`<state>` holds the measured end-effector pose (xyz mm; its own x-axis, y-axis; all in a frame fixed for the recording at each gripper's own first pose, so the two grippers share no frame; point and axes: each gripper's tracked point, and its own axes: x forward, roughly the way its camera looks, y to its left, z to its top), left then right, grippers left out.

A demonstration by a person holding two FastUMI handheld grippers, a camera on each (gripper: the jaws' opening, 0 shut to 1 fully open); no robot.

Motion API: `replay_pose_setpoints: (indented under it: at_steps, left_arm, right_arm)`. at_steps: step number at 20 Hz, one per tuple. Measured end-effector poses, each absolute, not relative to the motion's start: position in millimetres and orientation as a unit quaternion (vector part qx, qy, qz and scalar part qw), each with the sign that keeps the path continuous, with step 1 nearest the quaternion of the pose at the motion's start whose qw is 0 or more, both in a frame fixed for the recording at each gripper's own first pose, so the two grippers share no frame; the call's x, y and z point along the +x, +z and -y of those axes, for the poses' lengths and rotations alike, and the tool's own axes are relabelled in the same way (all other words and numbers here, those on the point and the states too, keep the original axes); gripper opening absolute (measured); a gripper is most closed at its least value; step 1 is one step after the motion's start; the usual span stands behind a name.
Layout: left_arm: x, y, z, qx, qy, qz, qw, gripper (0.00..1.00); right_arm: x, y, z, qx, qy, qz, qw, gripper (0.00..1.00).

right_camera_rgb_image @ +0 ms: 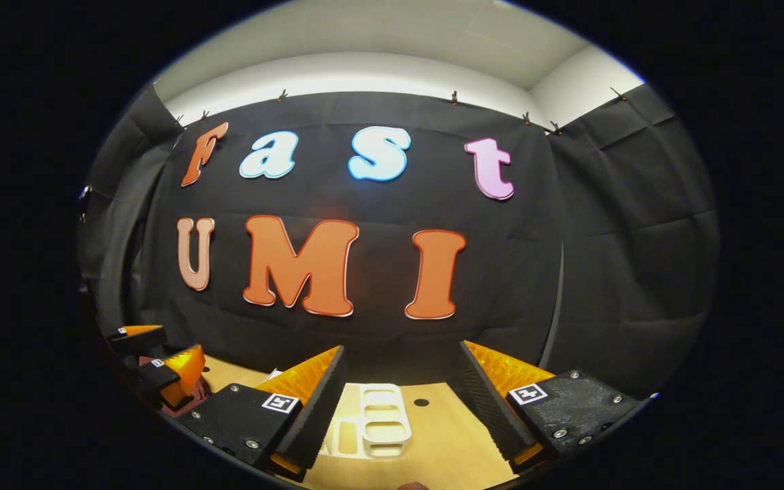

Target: Open the schoolbag, grab two books from the bookshelf and put them into the schoolbag.

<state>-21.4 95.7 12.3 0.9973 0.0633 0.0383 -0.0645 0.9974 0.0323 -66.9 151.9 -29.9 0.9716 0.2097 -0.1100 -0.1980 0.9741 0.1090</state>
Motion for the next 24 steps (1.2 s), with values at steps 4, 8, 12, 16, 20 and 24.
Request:
replay_pose_setpoints:
  at_steps: [4,8,12,16,20,24]
  left_arm:
    - [-26.6,20.1,-106.4,0.024,0.044,0.033,0.998,0.96]
    - [-30.6,23.6,-109.9,0.023,0.051,0.04,0.998,0.96]
    - [-32.2,25.8,-106.1,0.024,0.054,0.045,0.997,1.0]
    - [-30.9,21.8,-105.0,0.023,0.058,0.04,0.997,0.96]
    - [-31.3,14.6,-111.7,0.037,0.068,0.031,0.997,0.96]
    - [-32.6,-1.0,-122.9,0.065,0.088,0.013,0.994,1.0]
  right_arm:
    - [-70.8,-38.9,-170.0,0.053,0.127,-0.067,0.988,0.96]
    - [-70.4,-44.2,-177.1,0.051,0.139,-0.067,0.987,0.96]
    - [-68.7,-50.9,-176.4,0.052,0.143,-0.072,0.986,0.96]
    - [-67.1,-57.2,-173.4,0.055,0.146,-0.078,0.985,0.96]
    - [-65.6,-63.2,-171.4,0.055,0.151,-0.082,0.984,0.96]
    - [-63.8,-69.0,-170.1,0.054,0.162,-0.084,0.982,0.96]
